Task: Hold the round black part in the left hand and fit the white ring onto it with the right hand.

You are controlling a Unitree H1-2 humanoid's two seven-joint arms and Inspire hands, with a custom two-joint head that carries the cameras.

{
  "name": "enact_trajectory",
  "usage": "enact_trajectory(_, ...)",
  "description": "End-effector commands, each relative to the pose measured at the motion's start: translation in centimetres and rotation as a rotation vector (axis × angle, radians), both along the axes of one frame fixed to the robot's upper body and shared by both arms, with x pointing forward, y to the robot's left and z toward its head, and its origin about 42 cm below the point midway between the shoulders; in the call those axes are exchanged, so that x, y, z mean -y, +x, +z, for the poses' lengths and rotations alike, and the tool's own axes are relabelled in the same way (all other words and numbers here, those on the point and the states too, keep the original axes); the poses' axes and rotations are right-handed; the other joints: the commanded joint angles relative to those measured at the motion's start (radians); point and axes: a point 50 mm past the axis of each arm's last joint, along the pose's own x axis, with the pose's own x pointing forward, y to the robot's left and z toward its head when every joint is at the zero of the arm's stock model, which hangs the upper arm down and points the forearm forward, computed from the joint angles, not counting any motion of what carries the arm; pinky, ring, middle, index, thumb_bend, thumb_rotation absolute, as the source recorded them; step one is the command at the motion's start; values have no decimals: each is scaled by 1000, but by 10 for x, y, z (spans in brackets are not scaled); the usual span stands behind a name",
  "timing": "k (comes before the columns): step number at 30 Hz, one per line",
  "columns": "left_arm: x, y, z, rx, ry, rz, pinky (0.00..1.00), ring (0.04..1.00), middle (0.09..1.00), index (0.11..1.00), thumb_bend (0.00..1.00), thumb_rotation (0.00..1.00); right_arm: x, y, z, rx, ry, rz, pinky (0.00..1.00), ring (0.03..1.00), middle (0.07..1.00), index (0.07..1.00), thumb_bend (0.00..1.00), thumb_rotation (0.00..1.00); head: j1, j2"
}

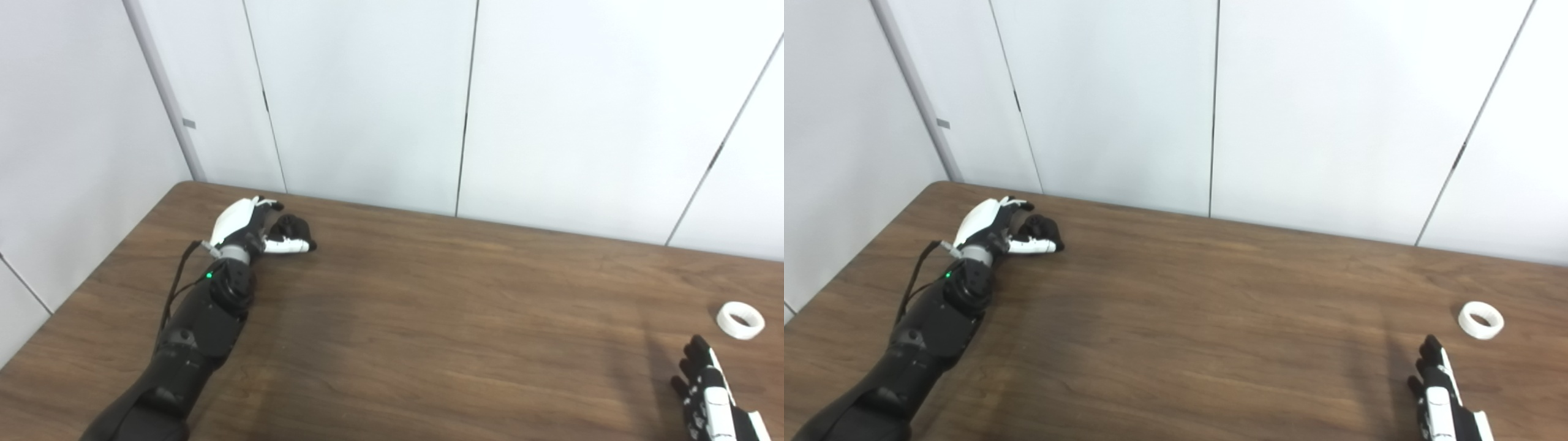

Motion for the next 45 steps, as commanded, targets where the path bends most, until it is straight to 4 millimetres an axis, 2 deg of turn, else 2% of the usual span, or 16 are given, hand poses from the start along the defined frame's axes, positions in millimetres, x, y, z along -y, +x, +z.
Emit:
enact_trajectory(1, -6, 15, 32, 95, 36, 13, 1000, 1000, 980, 818, 1000, 356, 0, 1, 7, 29, -6, -2, 1000, 1000, 1000, 1000, 377, 1000, 1, 1)
enact_trajectory(19, -10, 14, 24, 69, 43, 54, 1000, 1000, 957, 763, 990, 297, 2, 2, 7, 34, 3, -5, 1000, 1000, 1000, 1000, 367, 1000, 9, 10)
enact_trajectory(29, -11, 14, 24, 54, 51, 45, 1000, 1000, 938, 722, 975, 324, 3, 2, 5, 31, 5, -4, 1000, 1000, 1000, 1000, 379, 1000, 7, 16)
enact_trajectory(33, -10, 13, 24, 91, -4, 45, 1000, 975, 880, 614, 910, 237, 3, 3, 6, 28, 6, -9, 1000, 1000, 1000, 1000, 390, 1000, 7, 17)
enact_trajectory(34, -9, 13, 23, 103, -22, 45, 1000, 964, 862, 540, 682, 140, 3, 3, 6, 27, 5, -10, 1000, 1000, 1000, 1000, 396, 1000, 7, 17)
enact_trajectory(36, -9, 13, 22, 115, -35, 45, 974, 936, 837, 499, 566, 83, 4, 3, 6, 30, 5, -12, 1000, 1000, 1000, 1000, 401, 1000, 7, 17)
enact_trajectory(40, -9, 12, 22, 115, 9, 25, 826, 866, 787, 484, 526, 54, 5, 3, 6, 32, -2, -9, 1000, 1000, 1000, 1000, 410, 1000, 7, 17)
enact_trajectory(43, -9, 12, 23, 114, 26, 19, 796, 845, 762, 483, 524, 52, 6, 3, 7, 33, -8, -6, 1000, 1000, 1000, 1000, 405, 1000, 7, 17)
enact_trajectory(45, -10, 12, 23, 112, 34, 20, 812, 842, 757, 483, 524, 52, 6, 3, 7, 35, -6, -8, 1000, 1000, 1000, 1000, 395, 1000, 7, 17)
